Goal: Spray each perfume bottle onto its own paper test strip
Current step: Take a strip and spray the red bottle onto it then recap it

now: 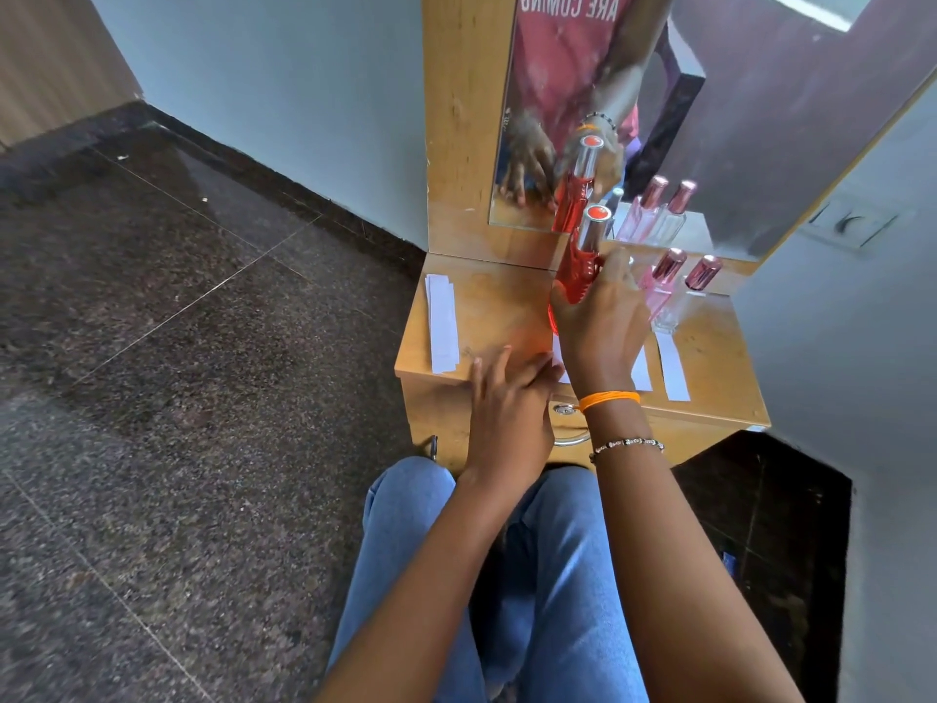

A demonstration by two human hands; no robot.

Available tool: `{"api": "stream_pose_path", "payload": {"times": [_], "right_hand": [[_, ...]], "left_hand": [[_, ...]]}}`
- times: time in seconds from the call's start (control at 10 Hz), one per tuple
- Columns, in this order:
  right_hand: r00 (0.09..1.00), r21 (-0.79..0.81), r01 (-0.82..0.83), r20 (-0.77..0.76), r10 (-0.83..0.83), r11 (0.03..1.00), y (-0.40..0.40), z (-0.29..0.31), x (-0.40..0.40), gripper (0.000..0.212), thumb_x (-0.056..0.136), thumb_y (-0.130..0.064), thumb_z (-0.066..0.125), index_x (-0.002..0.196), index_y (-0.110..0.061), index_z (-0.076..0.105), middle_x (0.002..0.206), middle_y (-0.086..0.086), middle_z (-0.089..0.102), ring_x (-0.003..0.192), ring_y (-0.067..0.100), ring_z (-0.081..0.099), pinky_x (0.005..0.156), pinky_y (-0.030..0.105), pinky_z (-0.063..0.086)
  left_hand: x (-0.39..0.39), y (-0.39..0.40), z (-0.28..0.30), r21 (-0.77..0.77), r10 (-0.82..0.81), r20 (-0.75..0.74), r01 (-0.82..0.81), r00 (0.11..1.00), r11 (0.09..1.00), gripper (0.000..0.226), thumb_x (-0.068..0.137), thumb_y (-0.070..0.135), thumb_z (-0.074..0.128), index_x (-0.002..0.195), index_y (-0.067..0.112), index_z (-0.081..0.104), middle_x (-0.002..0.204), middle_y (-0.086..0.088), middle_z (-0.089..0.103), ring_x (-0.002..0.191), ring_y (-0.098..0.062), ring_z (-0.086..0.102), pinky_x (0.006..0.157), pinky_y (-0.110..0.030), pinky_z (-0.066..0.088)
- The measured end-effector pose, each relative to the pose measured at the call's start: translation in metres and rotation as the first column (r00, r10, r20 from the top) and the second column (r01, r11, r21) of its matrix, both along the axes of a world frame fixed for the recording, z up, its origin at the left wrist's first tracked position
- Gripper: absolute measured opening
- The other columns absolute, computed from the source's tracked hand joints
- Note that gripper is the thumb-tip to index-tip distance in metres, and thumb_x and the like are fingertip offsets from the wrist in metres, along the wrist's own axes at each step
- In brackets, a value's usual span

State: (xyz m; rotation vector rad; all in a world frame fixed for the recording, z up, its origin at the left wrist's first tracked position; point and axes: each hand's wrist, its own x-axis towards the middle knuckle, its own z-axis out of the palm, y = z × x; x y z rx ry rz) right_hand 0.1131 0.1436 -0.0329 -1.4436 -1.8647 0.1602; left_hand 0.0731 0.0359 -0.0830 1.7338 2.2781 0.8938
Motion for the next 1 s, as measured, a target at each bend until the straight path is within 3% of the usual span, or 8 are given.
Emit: {"api": "stream_pose_path", "payload": {"times": [0.4, 0.6, 0.8, 0.9, 1.0], "right_hand": [[1.0, -0.038, -0.03, -0.012, 0.029, 0.999, -0.003, 0.0, -0.002, 0.048, 0.082, -0.024, 0.07, 0.117, -0.001, 0.046, 0.111, 0.02, 0.059, 0.1, 0.039, 0.057, 0.078, 0.041, 0.044], [0.995, -0.008, -0.054, -0.086, 0.053, 0.999, -0.012, -0.003, 0.014, 0.063, 0.079, -0.028, 0.074, 0.127, -0.001, 0.042, 0.125, 0.014, 0.055, 0.108, 0.034, 0.057, 0.071, 0.035, 0.041], [0.984, 0.072, -0.074, -0.156, 0.085, 0.995, -0.027, -0.016, 0.052, 0.04, 0.086, -0.019, 0.068, 0.116, 0.0, 0.049, 0.103, 0.018, 0.061, 0.086, 0.033, 0.059, 0.064, 0.027, 0.034], [0.983, 0.022, -0.039, -0.18, 0.042, 0.999, -0.028, -0.026, 0.077, 0.02, 0.09, -0.012, 0.057, 0.107, -0.004, 0.053, 0.088, 0.014, 0.059, 0.074, 0.032, 0.056, 0.06, 0.029, 0.031], [0.985, 0.021, -0.038, -0.166, 0.041, 0.999, -0.027, -0.025, 0.089, 0.015, 0.089, -0.01, 0.055, 0.104, -0.007, 0.055, 0.089, 0.012, 0.06, 0.074, 0.03, 0.057, 0.058, 0.034, 0.038]], "left_hand": [[-0.001, -0.002, 0.003, -0.038, -0.032, -0.012, 0.032, 0.999, 0.999, 0.055, 0.083, -0.005, 0.049, 0.129, 0.025, 0.053, 0.136, 0.007, 0.053, 0.135, -0.037, 0.032, 0.112, -0.057, 0.014], [-0.002, -0.001, -0.002, -0.054, -0.041, -0.062, 0.037, 0.997, 0.998, 0.05, 0.086, 0.0, 0.05, 0.13, 0.024, 0.051, 0.138, 0.005, 0.052, 0.135, -0.036, 0.032, 0.112, -0.057, 0.015], [-0.002, -0.005, 0.008, -0.116, -0.088, -0.037, 0.083, 0.995, 0.99, 0.047, 0.097, 0.014, 0.038, 0.142, 0.026, 0.034, 0.149, 0.007, 0.037, 0.143, -0.03, 0.016, 0.116, -0.051, 0.002], [-0.001, -0.003, 0.012, -0.103, -0.061, 0.034, 0.064, 0.998, 0.993, 0.047, 0.097, 0.017, 0.038, 0.143, 0.024, 0.031, 0.149, 0.004, 0.037, 0.142, -0.025, 0.019, 0.117, -0.05, 0.006], [0.004, -0.001, 0.019, 0.006, 0.002, 0.023, -0.002, 1.0, 1.0, 0.049, 0.095, 0.014, 0.042, 0.142, 0.018, 0.032, 0.149, -0.002, 0.036, 0.141, -0.024, 0.022, 0.118, -0.048, 0.01]]}}
